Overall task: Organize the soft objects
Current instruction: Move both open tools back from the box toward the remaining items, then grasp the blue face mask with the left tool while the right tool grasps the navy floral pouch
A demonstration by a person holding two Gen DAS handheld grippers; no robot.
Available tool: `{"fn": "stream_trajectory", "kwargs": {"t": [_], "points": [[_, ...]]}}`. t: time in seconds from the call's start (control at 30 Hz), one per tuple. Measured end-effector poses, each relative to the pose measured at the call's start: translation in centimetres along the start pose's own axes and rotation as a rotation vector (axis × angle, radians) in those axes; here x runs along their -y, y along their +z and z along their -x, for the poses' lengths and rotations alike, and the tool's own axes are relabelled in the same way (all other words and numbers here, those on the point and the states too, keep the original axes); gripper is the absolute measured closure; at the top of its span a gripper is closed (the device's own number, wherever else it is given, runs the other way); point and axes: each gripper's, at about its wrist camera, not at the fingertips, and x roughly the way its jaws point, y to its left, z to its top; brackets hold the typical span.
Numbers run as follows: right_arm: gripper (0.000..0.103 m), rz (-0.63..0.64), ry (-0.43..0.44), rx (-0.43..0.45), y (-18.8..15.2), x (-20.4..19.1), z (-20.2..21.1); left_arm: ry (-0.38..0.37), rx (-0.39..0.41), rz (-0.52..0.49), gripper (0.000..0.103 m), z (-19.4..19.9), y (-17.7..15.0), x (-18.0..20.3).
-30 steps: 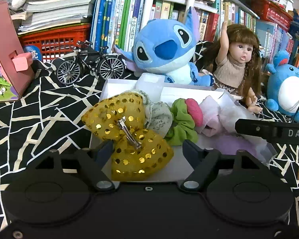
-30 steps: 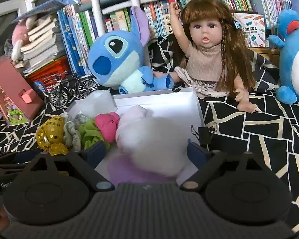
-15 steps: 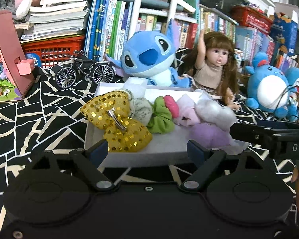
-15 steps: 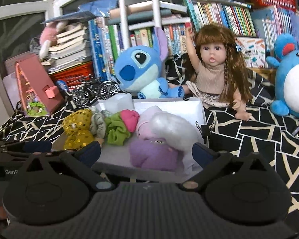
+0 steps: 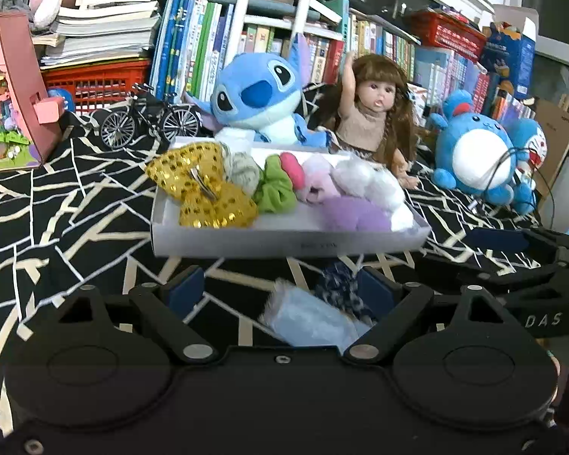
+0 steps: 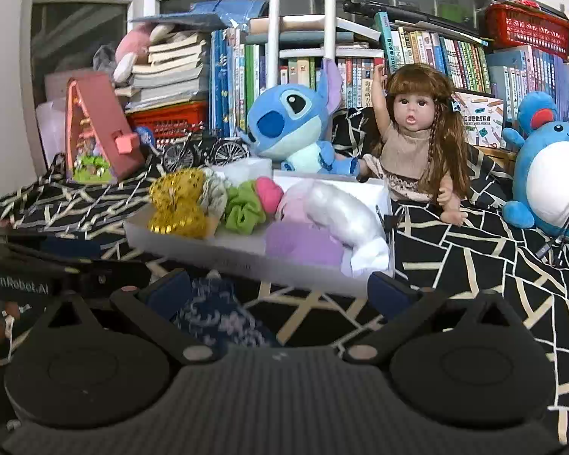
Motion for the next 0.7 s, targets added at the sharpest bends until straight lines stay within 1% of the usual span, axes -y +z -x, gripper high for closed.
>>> {"fn": "stream_trajectory", "kwargs": {"t": [0.27, 0.43, 0.7], "points": [[0.0, 0.02, 0.01, -0.031, -2.0, -0.2, 0.9, -0.019, -0.026, -0.051, 0.015, 0.7, -1.7, 0.9], [0.0, 0.026, 0.01, -0.047, -3.1, -0.2, 1.1, -0.024, -0.054, -0.054, 0.015, 0.2, -2.3, 1.2], [0.0, 0.029, 0.01, -0.062, -3.9, -0.1, 1.0, -0.022, -0.077, -0.053, 0.015, -0.8, -2.6, 1.6]]}}
